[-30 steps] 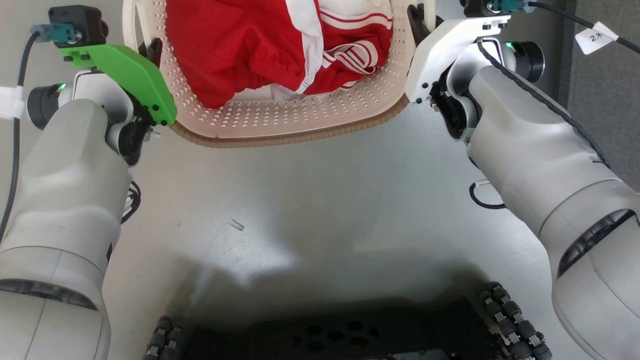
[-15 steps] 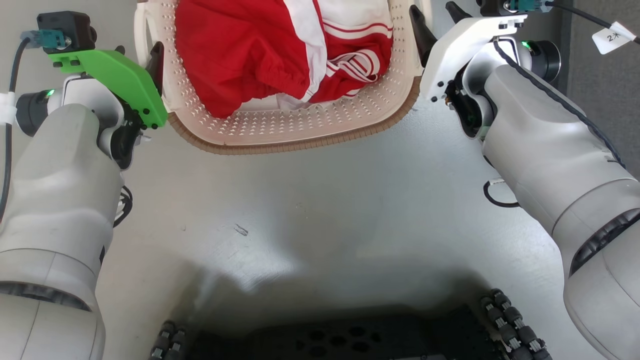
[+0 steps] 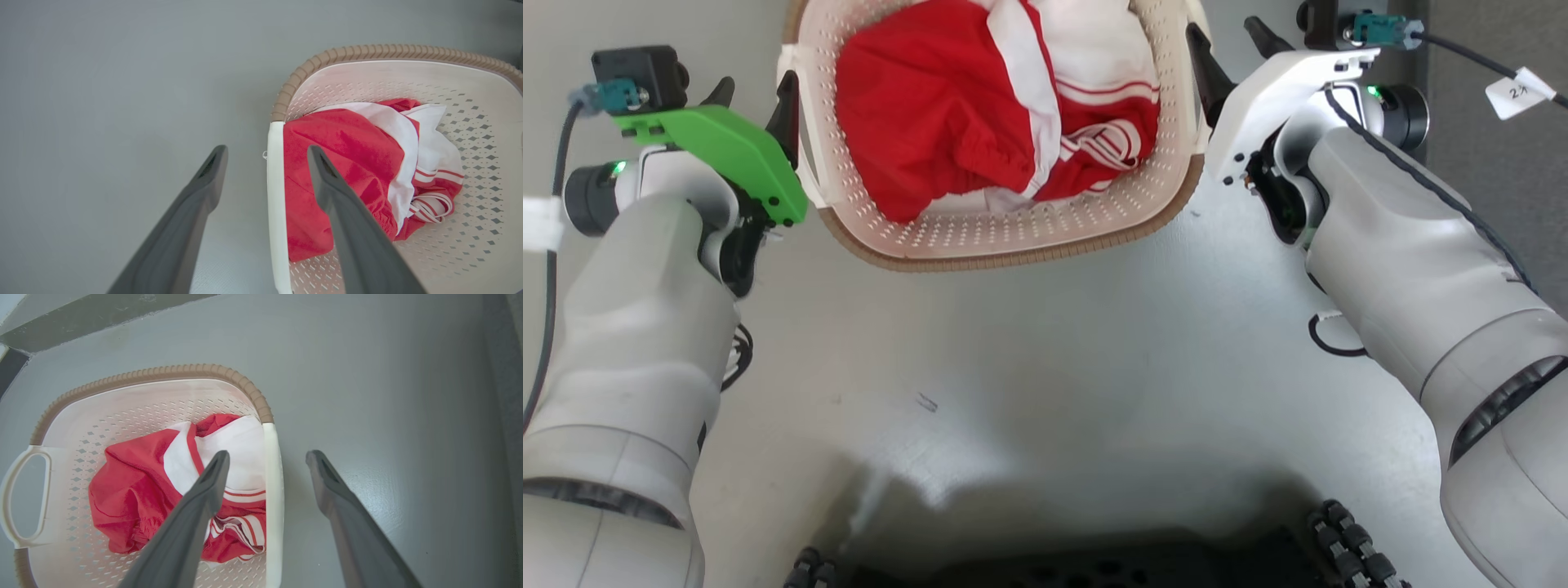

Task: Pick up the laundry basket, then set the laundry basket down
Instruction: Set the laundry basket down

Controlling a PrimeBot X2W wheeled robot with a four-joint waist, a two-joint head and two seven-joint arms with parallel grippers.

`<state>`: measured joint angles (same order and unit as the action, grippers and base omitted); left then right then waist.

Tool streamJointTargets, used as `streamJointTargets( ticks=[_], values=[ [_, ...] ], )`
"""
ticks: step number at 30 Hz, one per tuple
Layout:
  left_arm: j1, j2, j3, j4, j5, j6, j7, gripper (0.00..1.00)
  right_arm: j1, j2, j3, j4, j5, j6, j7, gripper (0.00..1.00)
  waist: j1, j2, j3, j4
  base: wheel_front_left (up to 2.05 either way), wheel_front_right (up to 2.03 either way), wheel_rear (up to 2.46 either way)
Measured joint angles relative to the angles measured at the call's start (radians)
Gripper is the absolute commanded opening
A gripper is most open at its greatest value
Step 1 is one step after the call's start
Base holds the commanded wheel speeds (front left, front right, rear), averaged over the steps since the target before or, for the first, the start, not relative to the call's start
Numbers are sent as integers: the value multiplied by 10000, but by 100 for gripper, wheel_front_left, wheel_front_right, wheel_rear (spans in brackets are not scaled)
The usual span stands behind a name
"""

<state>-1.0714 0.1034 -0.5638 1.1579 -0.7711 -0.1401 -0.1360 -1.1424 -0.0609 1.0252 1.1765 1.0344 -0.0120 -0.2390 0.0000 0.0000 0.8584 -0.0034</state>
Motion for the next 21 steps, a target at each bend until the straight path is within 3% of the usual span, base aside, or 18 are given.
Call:
streamJointTargets(
  ticks=[13, 21],
  values=[
    [721, 35, -357, -238, 15, 0, -769, 100, 326, -52, -336, -222, -201, 13, -86, 100, 0, 0, -1323, -24, 0, 0, 0],
    [967, 215, -428, -426, 35, 0, -1041, 100, 353, -326, -951, -1087, -713, -303, -100, 100, 0, 0, -1995, -23, 0, 0, 0]
  ],
)
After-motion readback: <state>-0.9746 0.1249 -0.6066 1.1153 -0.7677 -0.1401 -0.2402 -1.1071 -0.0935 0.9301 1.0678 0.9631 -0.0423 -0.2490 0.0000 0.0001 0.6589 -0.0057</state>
